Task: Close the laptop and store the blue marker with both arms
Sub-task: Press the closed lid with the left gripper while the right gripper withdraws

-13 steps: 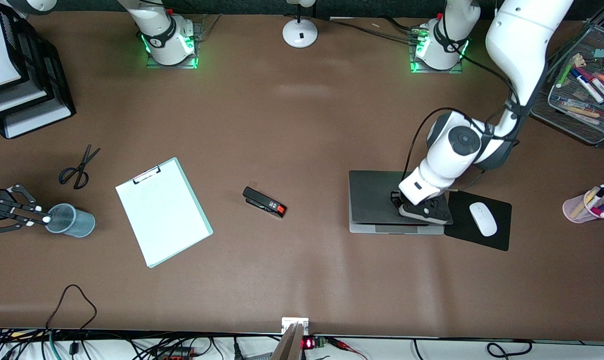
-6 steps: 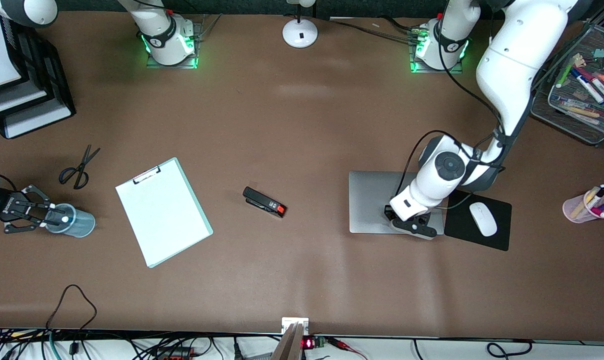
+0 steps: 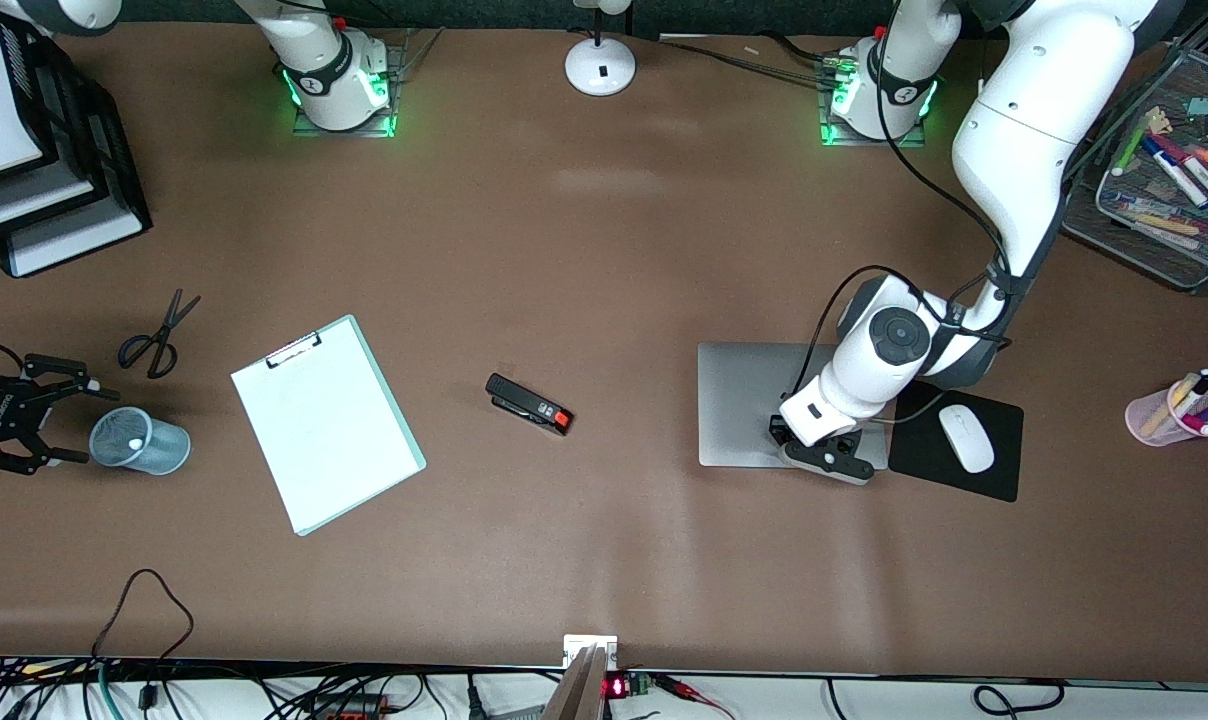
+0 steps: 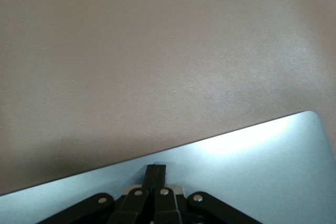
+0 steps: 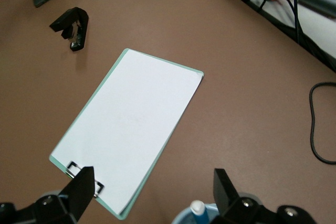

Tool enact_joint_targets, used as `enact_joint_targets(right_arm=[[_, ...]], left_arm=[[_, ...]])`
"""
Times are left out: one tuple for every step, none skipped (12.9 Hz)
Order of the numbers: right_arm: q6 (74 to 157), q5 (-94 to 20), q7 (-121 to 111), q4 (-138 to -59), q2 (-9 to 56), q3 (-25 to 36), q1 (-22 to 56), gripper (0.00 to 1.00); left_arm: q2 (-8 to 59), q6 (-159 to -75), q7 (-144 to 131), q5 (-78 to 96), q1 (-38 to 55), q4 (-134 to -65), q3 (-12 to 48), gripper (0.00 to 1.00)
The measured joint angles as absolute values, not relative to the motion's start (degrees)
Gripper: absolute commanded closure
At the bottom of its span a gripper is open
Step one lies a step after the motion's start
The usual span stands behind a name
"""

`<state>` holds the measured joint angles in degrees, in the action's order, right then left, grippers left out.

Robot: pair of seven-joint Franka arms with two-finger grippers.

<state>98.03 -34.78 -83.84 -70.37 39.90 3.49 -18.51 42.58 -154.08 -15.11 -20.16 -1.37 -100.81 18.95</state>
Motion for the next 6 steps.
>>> enact_joint_targets(right_arm=[[98.56, -31.53, -76.73, -70.25, 38.21, 3.44, -16.0, 0.0], [98.73, -28.27, -69.63, -70.17, 36.51, 3.39, -13.4, 0.0], [98.73, -25.42, -63.17, -70.15, 34.95, 3.34, -11.01, 0.0], [98.7, -23.27, -57.07, -70.17, 33.62, 3.31, -9.05, 0.0], [98.26, -21.69, -51.42, -70.18, 32.5, 3.3, -7.58, 0.0], [97.06, -19.79, -46.19, -70.19, 31.47, 3.28, -6.31, 0.0]], left_arm=[[42.55, -153.83, -15.09, -20.17, -1.57, -100.55, 18.86, 1.0], [42.39, -152.76, -15.08, -20.19, -1.73, -100.1, 18.82, 1.0], [41.89, -150.98, -15.06, -20.2, -1.77, -99.56, 18.83, 1.0], [41.0, -148.53, -15.06, -20.21, -1.76, -98.97, 18.86, 1.0], [39.6, -145.31, -15.05, -20.21, -1.77, -98.51, 18.91, 1.0], [37.72, -141.53, -15.05, -20.21, -1.77, -98.13, 18.98, 1.0]])
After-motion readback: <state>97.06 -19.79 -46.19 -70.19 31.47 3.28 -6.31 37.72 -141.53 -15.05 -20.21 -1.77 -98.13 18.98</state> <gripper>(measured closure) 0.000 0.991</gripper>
